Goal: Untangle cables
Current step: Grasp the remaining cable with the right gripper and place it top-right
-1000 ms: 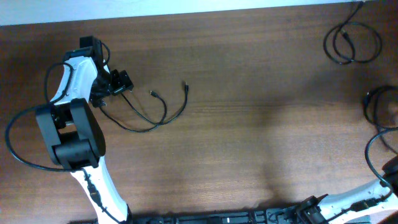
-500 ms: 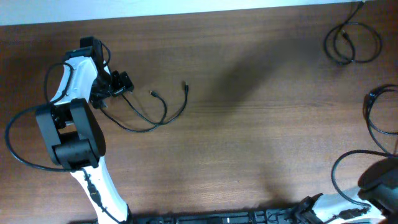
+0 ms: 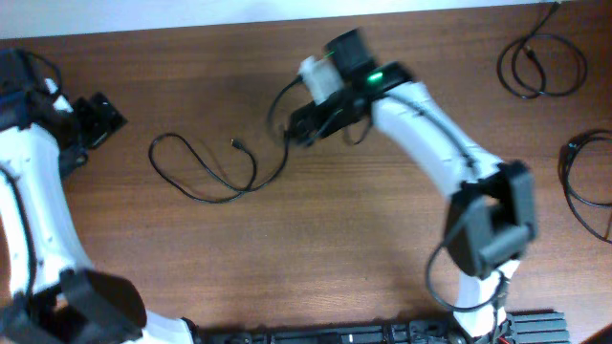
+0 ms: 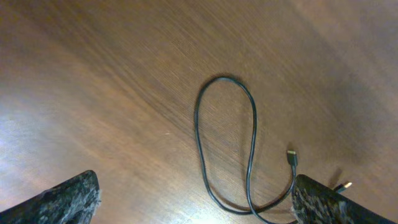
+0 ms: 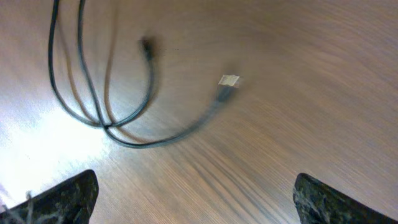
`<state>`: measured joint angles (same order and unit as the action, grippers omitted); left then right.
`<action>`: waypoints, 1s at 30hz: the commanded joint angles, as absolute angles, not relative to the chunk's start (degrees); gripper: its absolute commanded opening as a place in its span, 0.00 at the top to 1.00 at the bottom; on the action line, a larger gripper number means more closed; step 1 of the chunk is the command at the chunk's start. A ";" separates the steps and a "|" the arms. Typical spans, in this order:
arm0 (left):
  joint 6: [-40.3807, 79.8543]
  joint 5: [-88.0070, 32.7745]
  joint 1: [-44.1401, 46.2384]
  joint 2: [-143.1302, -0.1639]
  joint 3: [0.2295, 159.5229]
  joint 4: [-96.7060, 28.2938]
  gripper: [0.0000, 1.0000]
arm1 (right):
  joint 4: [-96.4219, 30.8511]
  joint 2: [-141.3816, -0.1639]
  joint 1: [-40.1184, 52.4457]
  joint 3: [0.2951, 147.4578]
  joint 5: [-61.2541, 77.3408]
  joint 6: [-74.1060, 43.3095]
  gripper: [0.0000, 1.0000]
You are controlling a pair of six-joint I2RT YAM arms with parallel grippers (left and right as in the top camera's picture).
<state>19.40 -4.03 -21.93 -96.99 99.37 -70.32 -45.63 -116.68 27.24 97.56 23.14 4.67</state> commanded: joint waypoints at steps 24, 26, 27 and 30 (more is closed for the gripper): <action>22.92 2.68 -22.76 -78.06 100.29 -82.19 0.01 | -24.14 -135.81 52.38 97.67 9.65 21.98 0.96; 22.92 2.81 -22.76 -78.08 100.29 -82.11 0.01 | -26.44 -135.33 51.59 97.76 9.61 21.98 0.96; 22.92 2.81 -22.79 -78.08 100.29 -81.95 0.01 | -28.75 -134.30 50.76 97.86 9.61 21.71 0.96; 22.92 2.79 -22.79 -78.08 100.29 -81.97 0.01 | -36.80 -129.60 47.75 99.63 9.63 20.27 0.96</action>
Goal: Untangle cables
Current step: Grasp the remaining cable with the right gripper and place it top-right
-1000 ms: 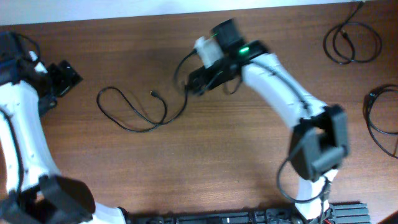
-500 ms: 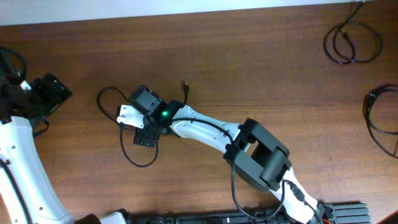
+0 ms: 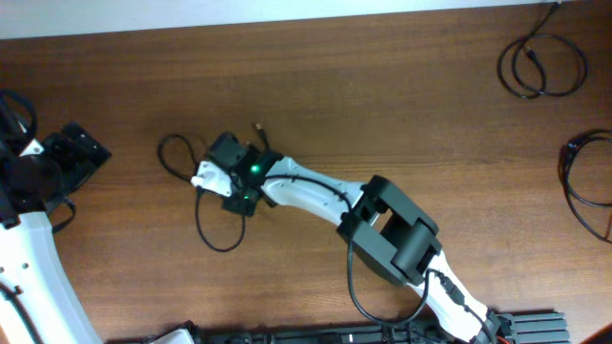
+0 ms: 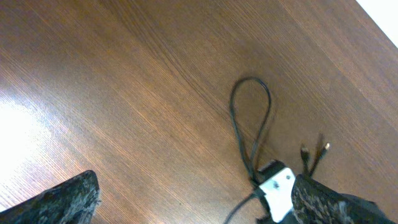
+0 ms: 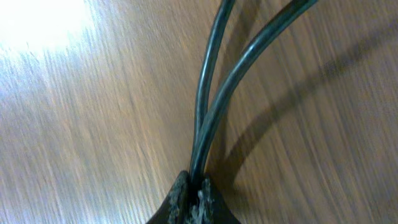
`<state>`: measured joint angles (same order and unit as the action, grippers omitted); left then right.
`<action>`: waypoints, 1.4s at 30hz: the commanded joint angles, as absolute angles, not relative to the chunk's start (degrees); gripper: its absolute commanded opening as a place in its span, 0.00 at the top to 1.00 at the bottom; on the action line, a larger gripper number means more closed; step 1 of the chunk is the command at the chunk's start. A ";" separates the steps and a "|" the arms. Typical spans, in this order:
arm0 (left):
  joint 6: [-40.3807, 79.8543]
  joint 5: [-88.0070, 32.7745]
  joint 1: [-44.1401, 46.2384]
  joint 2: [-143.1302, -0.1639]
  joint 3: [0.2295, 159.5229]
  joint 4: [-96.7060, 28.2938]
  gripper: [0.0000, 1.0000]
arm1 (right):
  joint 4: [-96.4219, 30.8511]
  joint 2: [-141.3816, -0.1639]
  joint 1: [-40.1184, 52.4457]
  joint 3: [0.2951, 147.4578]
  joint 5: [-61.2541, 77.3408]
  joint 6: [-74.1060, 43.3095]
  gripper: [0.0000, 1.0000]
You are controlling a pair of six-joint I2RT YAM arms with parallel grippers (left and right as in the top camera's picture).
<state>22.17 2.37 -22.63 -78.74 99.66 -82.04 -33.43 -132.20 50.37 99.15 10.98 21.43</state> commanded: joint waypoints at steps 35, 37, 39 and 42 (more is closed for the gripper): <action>22.92 2.79 -22.79 -78.08 100.29 -82.00 0.01 | -71.61 -96.33 -6.90 100.18 7.27 8.03 0.01; 22.92 2.79 -22.79 -78.08 100.29 -82.00 0.01 | -74.15 -86.48 -6.87 99.24 13.93 8.05 0.01; 22.92 2.79 -22.79 -78.08 100.29 -82.00 0.01 | -74.24 -77.03 -6.87 96.38 15.05 6.81 0.01; 22.92 2.79 -22.79 -78.08 100.29 -82.00 0.01 | -77.67 -61.69 -6.79 90.39 14.94 2.28 0.02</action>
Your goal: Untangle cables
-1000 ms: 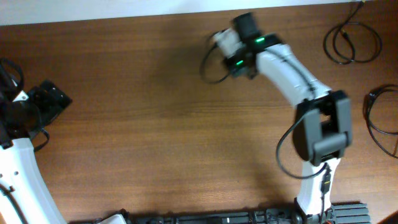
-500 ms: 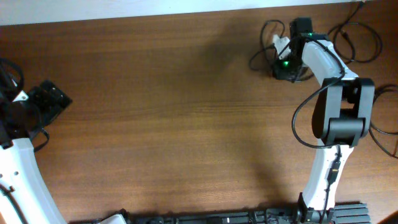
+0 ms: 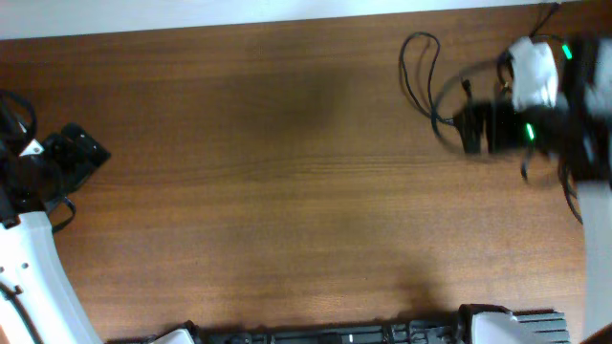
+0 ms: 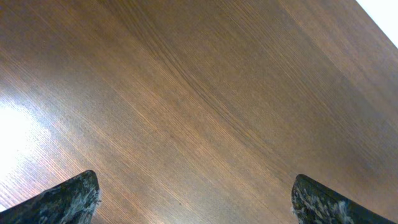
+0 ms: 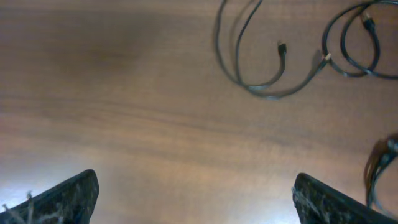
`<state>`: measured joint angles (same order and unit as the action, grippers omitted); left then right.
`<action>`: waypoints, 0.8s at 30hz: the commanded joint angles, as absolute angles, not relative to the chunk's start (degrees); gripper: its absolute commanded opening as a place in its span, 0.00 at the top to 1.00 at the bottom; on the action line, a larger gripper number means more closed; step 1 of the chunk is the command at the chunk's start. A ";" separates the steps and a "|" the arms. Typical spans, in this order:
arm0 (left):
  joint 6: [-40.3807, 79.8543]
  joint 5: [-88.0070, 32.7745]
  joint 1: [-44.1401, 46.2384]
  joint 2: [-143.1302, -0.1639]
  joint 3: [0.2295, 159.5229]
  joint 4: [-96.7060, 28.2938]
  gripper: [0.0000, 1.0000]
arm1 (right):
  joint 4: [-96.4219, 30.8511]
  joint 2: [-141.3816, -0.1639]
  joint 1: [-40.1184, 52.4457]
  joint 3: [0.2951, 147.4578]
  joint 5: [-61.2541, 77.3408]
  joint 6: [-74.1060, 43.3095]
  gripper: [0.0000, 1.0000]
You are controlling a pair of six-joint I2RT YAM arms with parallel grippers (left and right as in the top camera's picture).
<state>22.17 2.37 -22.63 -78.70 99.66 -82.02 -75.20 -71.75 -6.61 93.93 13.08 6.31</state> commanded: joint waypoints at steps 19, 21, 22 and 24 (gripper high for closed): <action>22.92 2.79 -22.79 -78.08 100.29 -82.00 0.01 | -40.36 -2.79 -6.76 40.86 12.58 5.89 0.01; 22.92 2.79 -22.79 -78.08 100.29 -82.00 0.01 | -21.10 -2.22 -6.76 24.43 13.04 3.97 0.02; 22.92 2.79 -22.79 -78.08 100.29 -82.00 0.01 | -16.05 -2.22 -6.76 20.51 13.04 3.16 0.02; 22.92 2.79 -22.79 -78.08 100.29 -82.00 0.01 | -4.40 -2.17 -6.76 11.73 12.62 2.44 0.02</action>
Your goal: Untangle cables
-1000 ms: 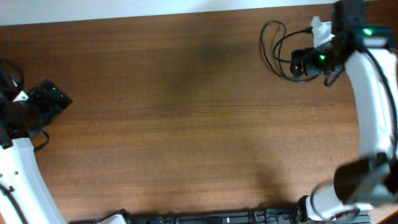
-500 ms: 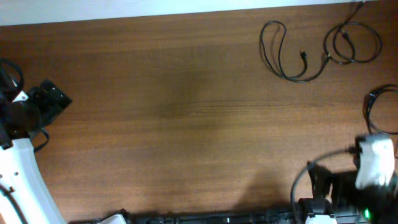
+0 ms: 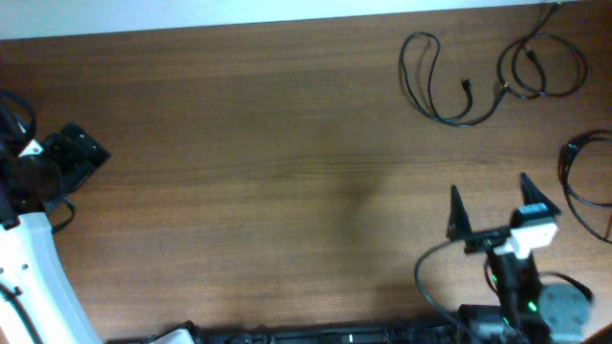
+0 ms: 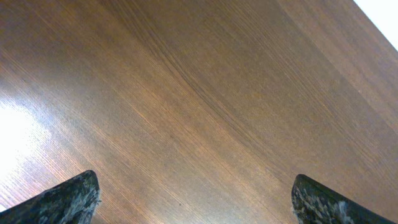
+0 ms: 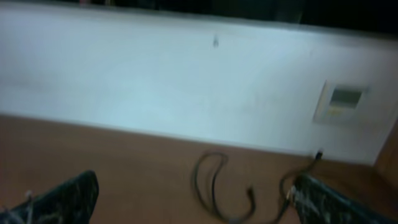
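Observation:
Three black cables lie apart at the back right. A loose looped cable (image 3: 435,81) also shows blurred in the right wrist view (image 5: 224,186). A coiled cable (image 3: 541,65) is beside it, and a third cable (image 3: 585,182) runs off the right edge. My right gripper (image 3: 488,186) is open at the front right, pointing toward the back wall, its dark fingers (image 5: 68,199) holding nothing. My left gripper (image 3: 91,145) hovers open at the far left, with bare wood between its fingers (image 4: 323,202).
A wooden table (image 3: 268,191) fills the overhead view. A white wall (image 5: 155,87) with a small plate (image 5: 345,102) stands behind its far edge. The arm bases sit along the front edge.
My right gripper was open over the back right, above the looped cable. Now it is at the front right, tilted toward the wall. The cables and left arm have not moved.
My right gripper was open above a looped cable left of the table's middle. Then it was shut on that cable. Then the cable lay at the back right beside the coiled one, the gripper open above it. Now the gripper is at the front.

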`<state>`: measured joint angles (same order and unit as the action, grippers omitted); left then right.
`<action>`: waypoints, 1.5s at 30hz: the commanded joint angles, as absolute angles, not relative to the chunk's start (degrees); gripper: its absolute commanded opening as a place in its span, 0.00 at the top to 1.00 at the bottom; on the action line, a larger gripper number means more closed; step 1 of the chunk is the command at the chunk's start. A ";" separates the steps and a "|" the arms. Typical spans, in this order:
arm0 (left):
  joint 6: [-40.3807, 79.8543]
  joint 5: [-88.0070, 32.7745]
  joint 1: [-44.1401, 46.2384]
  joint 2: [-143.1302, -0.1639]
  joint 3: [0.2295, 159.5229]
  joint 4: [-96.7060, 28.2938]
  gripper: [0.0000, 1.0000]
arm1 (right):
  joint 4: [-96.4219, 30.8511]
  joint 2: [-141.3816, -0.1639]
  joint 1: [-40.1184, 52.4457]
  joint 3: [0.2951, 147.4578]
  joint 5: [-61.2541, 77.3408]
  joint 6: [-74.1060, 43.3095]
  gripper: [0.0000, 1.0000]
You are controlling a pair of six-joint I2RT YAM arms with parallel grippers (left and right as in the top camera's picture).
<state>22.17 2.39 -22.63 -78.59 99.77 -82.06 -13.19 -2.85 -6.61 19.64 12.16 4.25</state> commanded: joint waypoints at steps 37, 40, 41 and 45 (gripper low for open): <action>15.31 10.68 3.33 -34.52 59.33 -46.30 0.01 | -4.10 -0.21 -6.79 0.32 5.52 0.12 0.01; 15.33 10.31 3.33 -18.85 39.03 -35.90 0.01 | -4.10 -0.21 -6.79 0.32 5.52 0.12 0.01; 15.33 10.33 3.33 -13.13 32.16 -32.69 0.01 | -4.10 -0.21 -6.79 0.32 5.52 0.12 0.02; 15.31 10.33 3.33 -1.45 14.04 -18.76 0.01 | -4.10 -0.21 -6.79 0.32 5.52 0.12 0.02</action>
